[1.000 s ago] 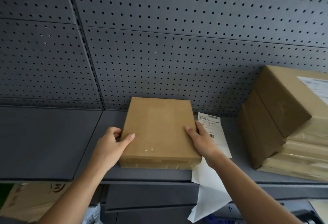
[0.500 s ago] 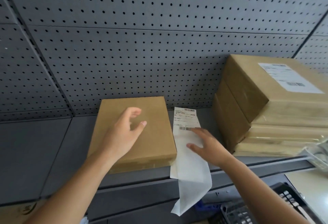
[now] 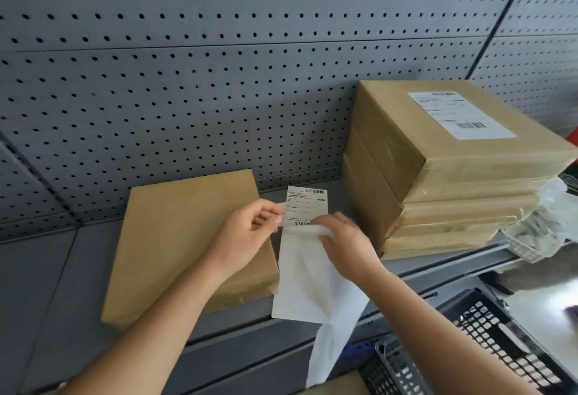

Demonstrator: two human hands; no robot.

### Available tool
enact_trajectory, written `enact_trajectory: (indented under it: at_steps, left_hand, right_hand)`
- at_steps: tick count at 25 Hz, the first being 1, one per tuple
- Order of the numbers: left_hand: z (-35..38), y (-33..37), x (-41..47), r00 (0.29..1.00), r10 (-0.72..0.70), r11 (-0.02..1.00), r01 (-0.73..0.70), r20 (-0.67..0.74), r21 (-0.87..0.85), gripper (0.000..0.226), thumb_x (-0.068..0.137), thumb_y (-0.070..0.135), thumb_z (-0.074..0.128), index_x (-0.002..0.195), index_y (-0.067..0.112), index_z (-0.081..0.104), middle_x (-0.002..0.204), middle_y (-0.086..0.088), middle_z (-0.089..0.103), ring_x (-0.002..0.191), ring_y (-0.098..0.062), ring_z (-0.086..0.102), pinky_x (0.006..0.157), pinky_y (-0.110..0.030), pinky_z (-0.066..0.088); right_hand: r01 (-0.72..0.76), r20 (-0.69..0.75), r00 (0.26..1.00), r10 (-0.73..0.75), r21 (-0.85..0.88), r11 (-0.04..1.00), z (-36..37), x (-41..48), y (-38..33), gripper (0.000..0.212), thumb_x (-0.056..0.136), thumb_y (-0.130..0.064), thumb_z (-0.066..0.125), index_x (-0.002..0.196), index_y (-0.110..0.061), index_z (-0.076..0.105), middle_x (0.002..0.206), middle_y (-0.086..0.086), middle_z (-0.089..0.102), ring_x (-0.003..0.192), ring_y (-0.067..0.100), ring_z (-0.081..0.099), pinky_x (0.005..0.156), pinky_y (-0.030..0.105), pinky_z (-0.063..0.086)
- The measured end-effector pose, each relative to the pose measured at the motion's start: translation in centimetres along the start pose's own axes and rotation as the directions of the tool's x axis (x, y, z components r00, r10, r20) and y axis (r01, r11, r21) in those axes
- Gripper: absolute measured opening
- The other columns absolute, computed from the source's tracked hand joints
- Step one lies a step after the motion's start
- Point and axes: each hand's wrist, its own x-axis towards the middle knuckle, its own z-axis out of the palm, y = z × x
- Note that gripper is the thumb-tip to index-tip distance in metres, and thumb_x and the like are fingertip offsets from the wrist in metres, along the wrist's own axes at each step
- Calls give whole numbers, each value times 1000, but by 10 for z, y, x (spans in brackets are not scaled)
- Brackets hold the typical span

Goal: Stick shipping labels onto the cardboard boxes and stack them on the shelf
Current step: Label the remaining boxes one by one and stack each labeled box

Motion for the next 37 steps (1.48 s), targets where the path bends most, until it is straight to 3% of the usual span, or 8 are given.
enact_trajectory:
  at_steps: [8, 15, 18, 21, 26, 28, 33, 37]
  left_hand:
    - [0, -1, 1, 995, -18, 993, 28, 94, -114, 26, 100, 37, 58, 93, 24, 80, 86, 3, 78, 87, -9, 71, 87, -33, 54]
    - [-9, 25, 14, 958, -217, 931, 260, 185, -257, 67, 102, 62, 20, 115, 23, 73, 94, 0, 82, 88, -15, 72, 74, -27, 48]
    - [-15, 28, 24, 931, -289, 855, 355, 221, -378, 63, 101, 64, 27, 115, 21, 71, 97, -4, 81, 88, -21, 74, 70, -31, 48]
    - [-15, 22, 27, 939, -294, 796, 345, 180, -498, 32, 103, 40, 53, 110, 17, 74, 92, -1, 80, 78, -16, 68, 69, -31, 50]
    - [-13, 15, 29, 948, -307, 788, 305, 89, -535, 16, 99, 15, 61, 111, 14, 73, 99, -4, 81, 85, -20, 74, 68, -29, 59]
    - [-11, 15, 28, 955, -290, 817, 282, 65, -503, 16, 100, 14, 61, 111, 14, 71, 99, -2, 81, 83, -16, 76, 65, -28, 60]
    - [-5, 14, 25, 977, -208, 885, 212, 55, -414, 14, 99, 10, 61, 111, 15, 68, 99, 0, 81, 85, -16, 77, 64, -27, 60]
    - [-3, 13, 22, 988, -128, 924, 151, 86, -352, 12, 98, 11, 63, 108, 15, 69, 98, -1, 80, 88, -16, 77, 76, -32, 62]
  right_hand:
    - [111, -389, 920, -54, 125, 986, -67, 21, -58, 26, 92, -3, 57, 107, -20, 70, 105, -4, 62, 86, 17, 61, 70, 42, 55]
    - [269, -519, 836, -178, 106, 957, -91, -3, -86, 29, 86, 4, 58, 103, -16, 70, 104, -6, 61, 92, 9, 57, 74, 25, 51]
    - [368, -470, 833, -294, 73, 927, -87, -20, -79, 32, 82, 11, 59, 101, -13, 69, 105, -5, 58, 97, 10, 58, 77, 26, 51]
    - [419, -347, 856, -382, 34, 907, -76, -34, -60, 32, 81, 6, 60, 104, -14, 67, 112, -4, 56, 107, 14, 58, 83, 33, 53]
    - [340, 183, 925, -334, 1, 941, -62, -49, -35, 61, 78, -53, 72, 134, -39, 52, 139, -21, 41, 132, 1, 41, 105, 28, 46]
    - [286, 290, 919, -267, -23, 958, -61, -50, -32, 72, 74, -70, 68, 138, -43, 48, 143, -27, 38, 133, -4, 38, 108, 25, 42]
    - [276, -94, 956, -277, -31, 961, -61, -24, -36, 30, 95, -38, 61, 122, -27, 66, 120, -16, 58, 105, 2, 57, 85, 33, 57]
    - [277, -271, 906, -325, -201, 940, -61, 12, -55, 29, 92, -23, 66, 121, -17, 66, 119, -1, 60, 110, 20, 53, 89, 39, 53]
